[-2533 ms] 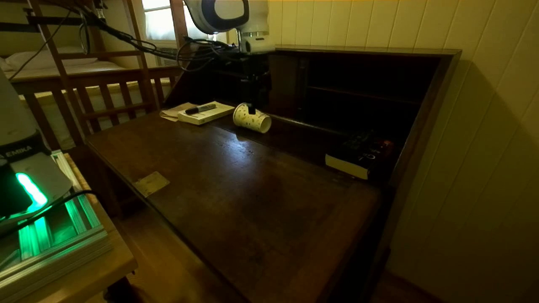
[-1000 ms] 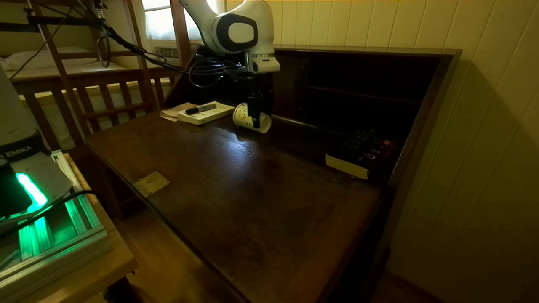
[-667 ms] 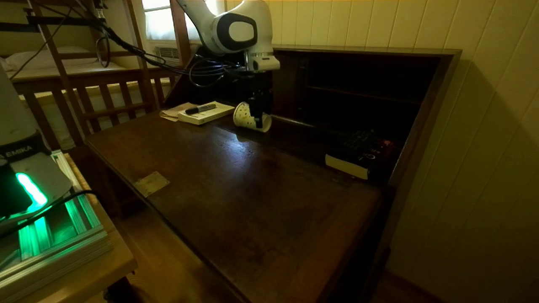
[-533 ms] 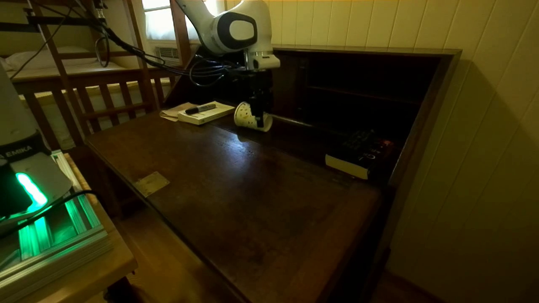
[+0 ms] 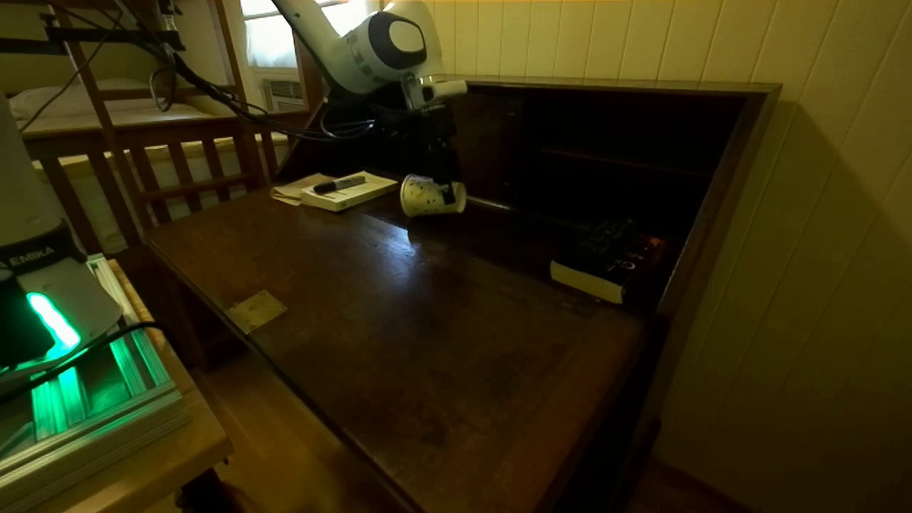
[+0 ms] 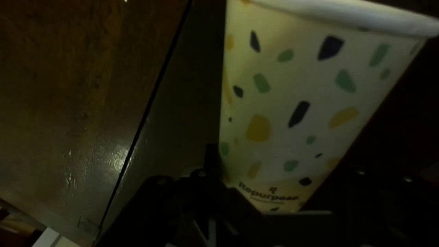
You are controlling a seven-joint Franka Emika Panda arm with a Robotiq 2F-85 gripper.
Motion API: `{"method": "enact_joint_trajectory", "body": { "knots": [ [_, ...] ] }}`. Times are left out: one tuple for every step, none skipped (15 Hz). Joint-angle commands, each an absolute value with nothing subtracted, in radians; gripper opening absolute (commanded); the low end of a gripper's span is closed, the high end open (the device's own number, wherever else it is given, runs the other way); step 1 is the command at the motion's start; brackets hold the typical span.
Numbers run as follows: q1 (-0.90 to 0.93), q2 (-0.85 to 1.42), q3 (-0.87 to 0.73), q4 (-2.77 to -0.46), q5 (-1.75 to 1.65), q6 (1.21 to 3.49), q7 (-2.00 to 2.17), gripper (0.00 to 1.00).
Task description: Take the marker off of the cup and put it on the book then put the cup upside down
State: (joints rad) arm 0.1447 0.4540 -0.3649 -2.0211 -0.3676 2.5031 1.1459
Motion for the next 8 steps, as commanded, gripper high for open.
{"method": "enact_joint_trajectory", "body": {
  "knots": [
    [0.225, 0.43, -0.413, -2.025, -0.572, 2.464, 1.271, 0.71],
    [0.237, 0.429, -0.416, -2.023, -0.624, 2.453, 1.299, 0.69],
    [0.25, 0.427, -0.418, -2.022, -0.676, 2.441, 1.332, 0.66],
    [0.252, 0.422, -0.409, -2.022, -0.726, 2.425, 1.361, 0.65],
    [0.251, 0.416, -0.397, -2.022, -0.774, 2.406, 1.388, 0.6],
    [0.249, 0.412, -0.384, -2.023, -0.822, 2.391, 1.416, 0.61],
    [0.246, 0.409, -0.37, -2.023, -0.87, 2.372, 1.442, 0.6],
    [0.239, 0.404, -0.353, -2.022, -0.912, 2.352, 1.469, 0.59]
  ]
}}
